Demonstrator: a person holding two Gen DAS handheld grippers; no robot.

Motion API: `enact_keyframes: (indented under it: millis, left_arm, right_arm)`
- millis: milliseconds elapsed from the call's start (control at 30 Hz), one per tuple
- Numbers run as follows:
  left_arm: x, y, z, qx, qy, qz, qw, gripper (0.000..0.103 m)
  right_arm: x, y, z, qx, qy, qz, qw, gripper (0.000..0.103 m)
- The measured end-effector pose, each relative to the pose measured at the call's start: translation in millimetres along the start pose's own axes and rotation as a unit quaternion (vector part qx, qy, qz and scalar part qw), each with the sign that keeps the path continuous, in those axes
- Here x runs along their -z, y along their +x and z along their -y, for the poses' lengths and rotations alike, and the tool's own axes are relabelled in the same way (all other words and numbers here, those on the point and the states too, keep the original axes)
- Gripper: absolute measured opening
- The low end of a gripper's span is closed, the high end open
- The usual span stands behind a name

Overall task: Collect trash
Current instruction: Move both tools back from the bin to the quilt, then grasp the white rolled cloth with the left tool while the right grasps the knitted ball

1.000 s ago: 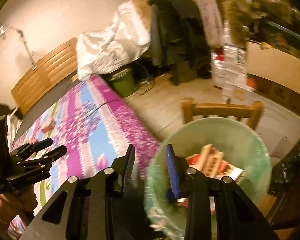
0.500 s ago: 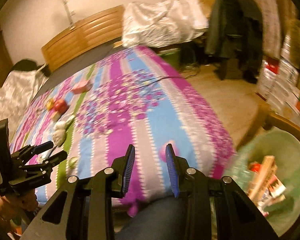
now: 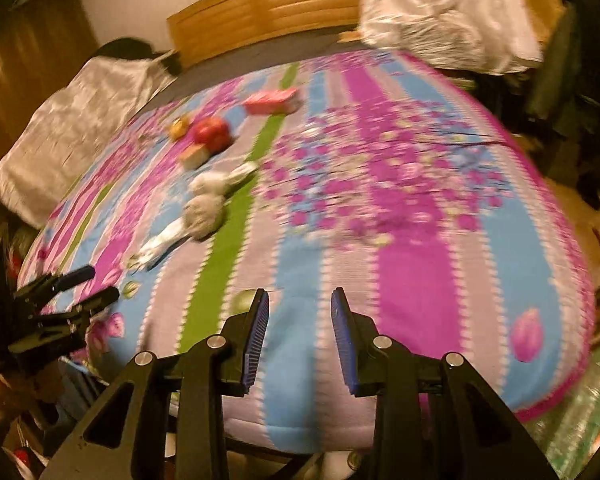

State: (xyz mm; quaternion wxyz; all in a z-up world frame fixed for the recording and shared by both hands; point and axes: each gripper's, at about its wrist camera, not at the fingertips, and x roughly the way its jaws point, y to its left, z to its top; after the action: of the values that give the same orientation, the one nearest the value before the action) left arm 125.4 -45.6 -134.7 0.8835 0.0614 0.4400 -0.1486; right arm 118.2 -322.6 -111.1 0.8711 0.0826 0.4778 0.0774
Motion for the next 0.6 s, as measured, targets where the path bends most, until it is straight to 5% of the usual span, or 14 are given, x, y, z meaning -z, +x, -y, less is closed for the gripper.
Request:
enact_keyframes:
  millis: [300,467,600]
  left_arm:
    - [-13,13,-13,0.028,0.030,0.014,0.9991,0.070]
    - [-22,42,-5,0.040,0.079,0.003,0.9961,0.070]
    - [-27,57,-2,0.067,0.100,0.002,0.9928,0.070]
  right_arm:
    - [-25,41,-44,-0.048,-0.037,-0.014,0.998,0.034]
    - [-58,70,-61,-0.101,-0.021,-0.007,0.995,0.055]
    - [-81,103,-65,-0.131,0.017,-0.025,0.991,0.056]
